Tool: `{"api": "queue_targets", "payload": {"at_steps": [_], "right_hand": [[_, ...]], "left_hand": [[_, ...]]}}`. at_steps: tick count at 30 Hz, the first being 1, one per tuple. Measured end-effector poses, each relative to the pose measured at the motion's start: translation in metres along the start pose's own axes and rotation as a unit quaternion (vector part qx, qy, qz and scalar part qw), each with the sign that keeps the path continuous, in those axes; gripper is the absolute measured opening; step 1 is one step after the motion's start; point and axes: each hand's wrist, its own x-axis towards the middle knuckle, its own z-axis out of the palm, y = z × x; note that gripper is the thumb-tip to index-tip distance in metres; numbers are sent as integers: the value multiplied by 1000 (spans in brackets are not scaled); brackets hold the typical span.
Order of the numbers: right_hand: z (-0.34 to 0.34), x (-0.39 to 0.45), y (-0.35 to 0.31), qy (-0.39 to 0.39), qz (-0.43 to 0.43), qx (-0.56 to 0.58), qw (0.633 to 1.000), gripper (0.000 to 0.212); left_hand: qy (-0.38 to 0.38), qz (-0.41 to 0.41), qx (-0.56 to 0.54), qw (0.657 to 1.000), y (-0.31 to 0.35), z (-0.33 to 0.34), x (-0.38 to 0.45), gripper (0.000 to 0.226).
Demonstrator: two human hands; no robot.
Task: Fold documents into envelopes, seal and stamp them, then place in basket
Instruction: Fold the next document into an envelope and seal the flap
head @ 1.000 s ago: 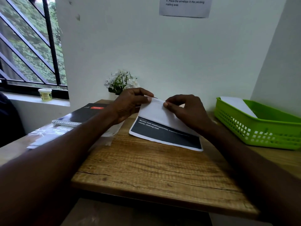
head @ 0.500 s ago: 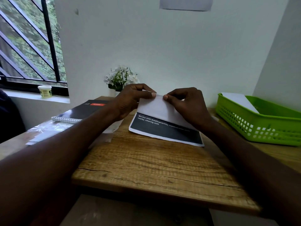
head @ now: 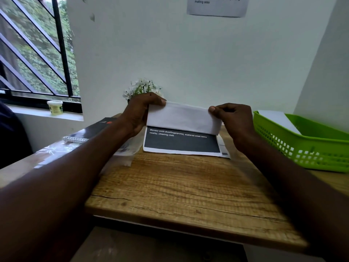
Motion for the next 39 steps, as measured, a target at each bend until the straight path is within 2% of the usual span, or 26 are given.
{"api": "queue_targets", "payload": {"at_steps": [5, 8, 9, 11, 13, 15, 17, 19, 21, 24, 27, 30, 34, 39], "right_hand": [[1, 4, 7, 63, 94, 34, 993, 27], [-2, 7, 8, 115, 107, 27, 987, 30], [-4, 7, 8, 140, 108, 25, 984, 30], [-12, 9, 9, 189, 88, -10, 978, 29], [-18, 11, 6, 211, 17, -86, 973, 29], [-13, 6, -1, 179, -69, -107, 976, 28], [-2, -3, -5, 111, -131, -121, 978, 36], [7, -10, -5, 49, -168, -154, 972, 40], [11, -14, -5, 15, -183, -162, 969, 32], [9, -11, -7, -8, -166, -102, 981, 2], [3, -5, -6, -14, -121, -5, 993, 3], [0, -3, -8, -24, -79, 83, 993, 13], [3, -5, -6, -56, -31, 104, 993, 9], [5, -3, -5, -59, 2, 101, 993, 7]], "left_hand": [[1, -10, -6, 1000, -2, 0, 1, 7], [13, -16, -22, 1000, 0, -1, 2, 3], [26, -24, -41, 999, 0, -3, 3, 10], [46, -29, -71, 996, 3, -10, 5, 21], [39, -23, -69, 997, 5, -12, 4, 15], [9, -15, -45, 999, 5, -7, 2, 3], [-19, 22, -6, 1000, 1, 0, 2, 15], [-46, 40, 15, 998, -1, 6, 0, 16], [-73, 42, 13, 996, -1, 9, -3, 11], [-74, 39, -11, 996, 1, 8, -4, 8], [-42, 32, -77, 996, 4, 1, -2, 8], [-47, 31, -102, 993, 6, -1, -2, 8], [-60, 31, -103, 992, 3, 5, -3, 11], [-56, 12, -137, 989, 3, 3, -3, 14]]}}
